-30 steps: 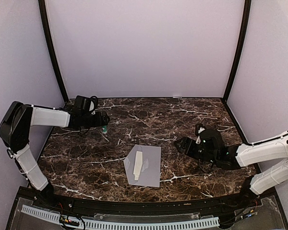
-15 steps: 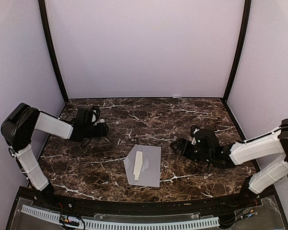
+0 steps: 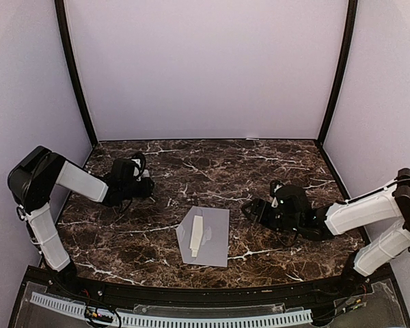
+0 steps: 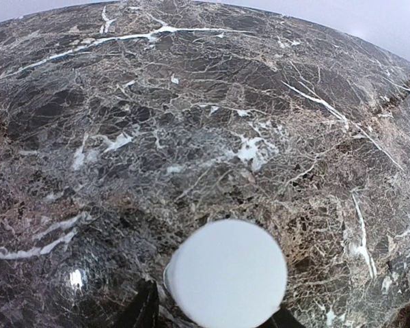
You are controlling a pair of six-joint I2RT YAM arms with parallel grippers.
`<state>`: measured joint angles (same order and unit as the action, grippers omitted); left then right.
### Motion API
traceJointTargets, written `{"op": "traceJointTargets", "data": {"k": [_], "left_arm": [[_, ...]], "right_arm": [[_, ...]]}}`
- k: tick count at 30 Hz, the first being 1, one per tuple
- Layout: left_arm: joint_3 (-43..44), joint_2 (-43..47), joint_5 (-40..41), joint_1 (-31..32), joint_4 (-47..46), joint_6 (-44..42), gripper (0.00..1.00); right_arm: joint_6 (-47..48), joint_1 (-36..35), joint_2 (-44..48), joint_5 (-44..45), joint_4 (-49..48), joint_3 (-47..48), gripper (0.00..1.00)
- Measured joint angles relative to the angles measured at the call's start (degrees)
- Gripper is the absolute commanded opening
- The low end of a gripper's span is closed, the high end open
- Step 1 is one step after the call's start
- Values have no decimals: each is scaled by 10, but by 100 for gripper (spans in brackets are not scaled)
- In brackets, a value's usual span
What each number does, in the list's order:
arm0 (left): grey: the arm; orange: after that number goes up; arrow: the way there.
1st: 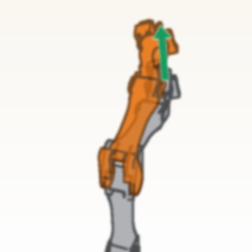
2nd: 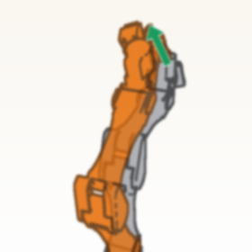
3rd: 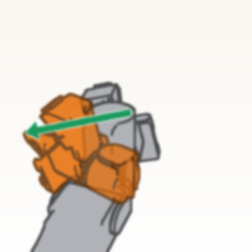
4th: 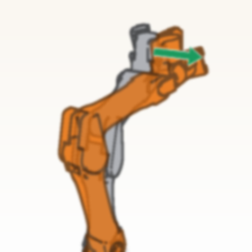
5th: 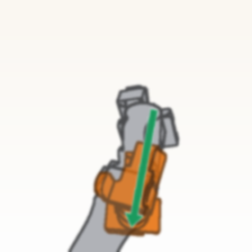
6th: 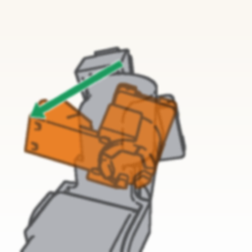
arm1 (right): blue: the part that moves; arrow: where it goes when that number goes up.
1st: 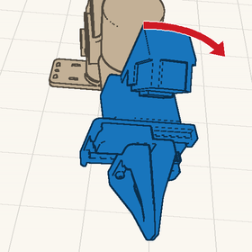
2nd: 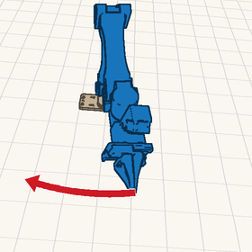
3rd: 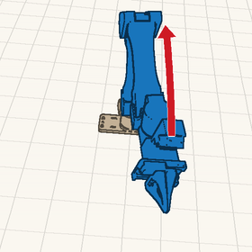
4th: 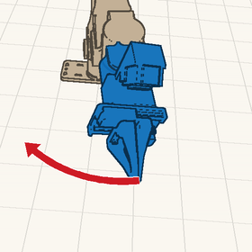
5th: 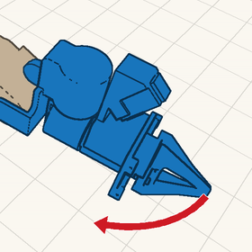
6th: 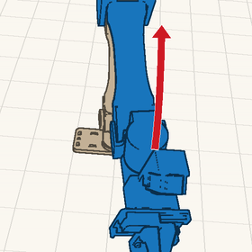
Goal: Place the letter into the envelope and seal it
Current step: Pick up the solid glue from the center of the board.
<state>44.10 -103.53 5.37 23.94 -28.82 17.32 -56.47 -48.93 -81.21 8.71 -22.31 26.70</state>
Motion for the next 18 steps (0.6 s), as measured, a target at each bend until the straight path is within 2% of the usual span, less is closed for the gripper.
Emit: {"op": "traceJointTargets", "data": {"k": [2,5,7,12,18], "left_arm": [[0,0,6,1,-8,-7,40],[-3,0,15,1,-28,-20,23],[-4,0,19,1,-39,-27,19],[-8,-2,24,1,-59,-41,12],[-16,24,15,2,-41,-42,10]], "right_arm": [[0,0,-2,-1,0,2,81],[0,0,-8,-4,0,6,80],[0,0,-11,-6,-1,8,80],[0,0,-12,-10,0,9,80],[29,0,12,-5,50,35,80]]}}
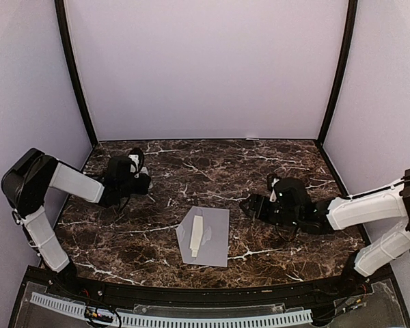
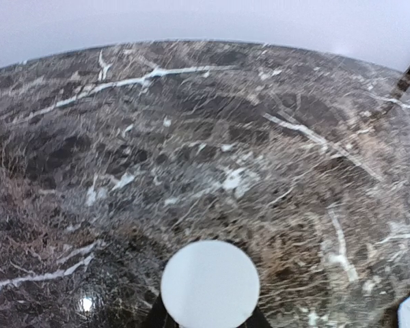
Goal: Place the letter into the envelope and seal it
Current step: Pick up the solid glue from the center of the board.
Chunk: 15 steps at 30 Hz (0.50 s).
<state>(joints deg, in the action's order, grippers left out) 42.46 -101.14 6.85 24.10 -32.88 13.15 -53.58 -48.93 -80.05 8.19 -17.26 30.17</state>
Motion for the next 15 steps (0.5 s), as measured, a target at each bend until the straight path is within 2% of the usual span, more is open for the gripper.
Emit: {"op": "traceJointTargets", "data": {"k": [3,8,12,15], "left_arm": [[3,64,-56,3,43,0,10],[49,155,-228,21,111,0,11],[113,176,-365,62,194,-13,11],[160,173,-430,104,267,-36,10]], "right_arm": [[51,1,31,-10,34,30,80],[150,3,67,-84,72,110,74],[204,2,66,-163,101,189,70],[224,0,59,-209,111,234,67]]}}
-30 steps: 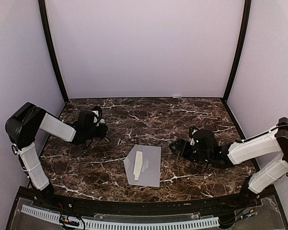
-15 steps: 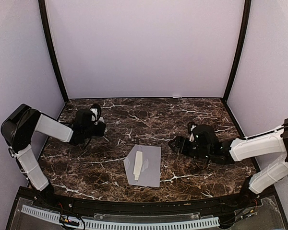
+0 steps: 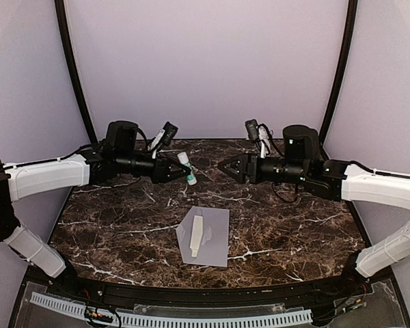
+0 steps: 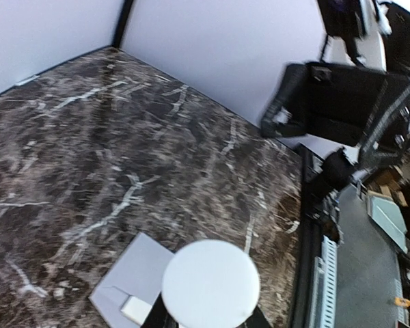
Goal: Place the letter into the envelope and seal it
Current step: Pick up the solid glue from the center of the board, then open the solid glue cap from the solid glue.
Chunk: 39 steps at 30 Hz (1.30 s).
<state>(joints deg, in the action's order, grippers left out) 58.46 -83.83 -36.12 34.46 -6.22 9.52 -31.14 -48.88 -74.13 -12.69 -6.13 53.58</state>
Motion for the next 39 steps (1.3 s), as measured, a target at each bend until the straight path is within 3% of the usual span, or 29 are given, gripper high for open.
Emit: {"op": "traceJointTargets", "data": {"k": [6,16,31,39], "left_arm": [[54,-13,-95,55,106,-40,10],[87,-50,-144,72,198,-89,9],[91,-55,-165,82,213,-104,8],[91,-61,-171,82,213,-103,8]], "right_arm": [[19,-31,-26,-45,2,44,54],[16,-79,-68,-36,2,59,49],[13,-90,-115,-25,3,92,26],[16,-91,-120,-28,4,93,25]]}}
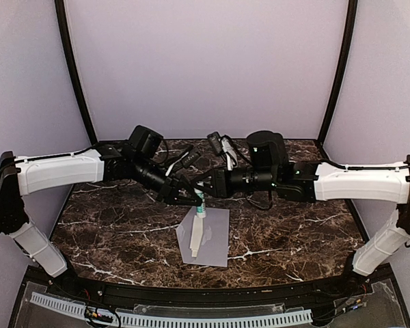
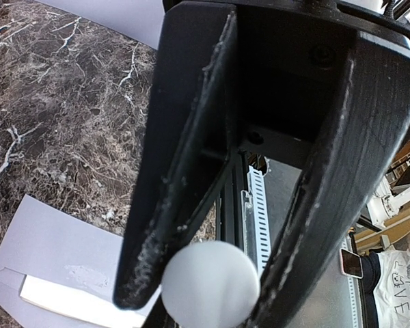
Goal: Place the letter into the envelope and seal it
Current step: Open the solid glue cap from the solid glue.
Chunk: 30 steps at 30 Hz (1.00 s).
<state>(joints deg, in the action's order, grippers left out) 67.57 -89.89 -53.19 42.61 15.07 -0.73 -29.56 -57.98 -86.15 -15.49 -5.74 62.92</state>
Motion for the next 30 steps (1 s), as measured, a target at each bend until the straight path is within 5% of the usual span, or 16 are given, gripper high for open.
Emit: {"op": "traceJointTargets", "data": {"k": [6,12,16,24,30], "left_arm": [[0,-1,-2,0,2,8,12],[-1,-1,-3,0,-12,24,49],[-12,-1,-11,0,-59,46,60],[-44,-1,-23,2,-142,110,58],[-58,-1,-23,9,-203,151,28]], "right_arm": [[5,0,-1,1,4,0,3],[6,0,0,8,2,0,0],[-10,-1,15,31,-16,-20,0],[-52,-2,44,76,-87,-55,0],[-68,-2,44,89,-116,-60,0]]}}
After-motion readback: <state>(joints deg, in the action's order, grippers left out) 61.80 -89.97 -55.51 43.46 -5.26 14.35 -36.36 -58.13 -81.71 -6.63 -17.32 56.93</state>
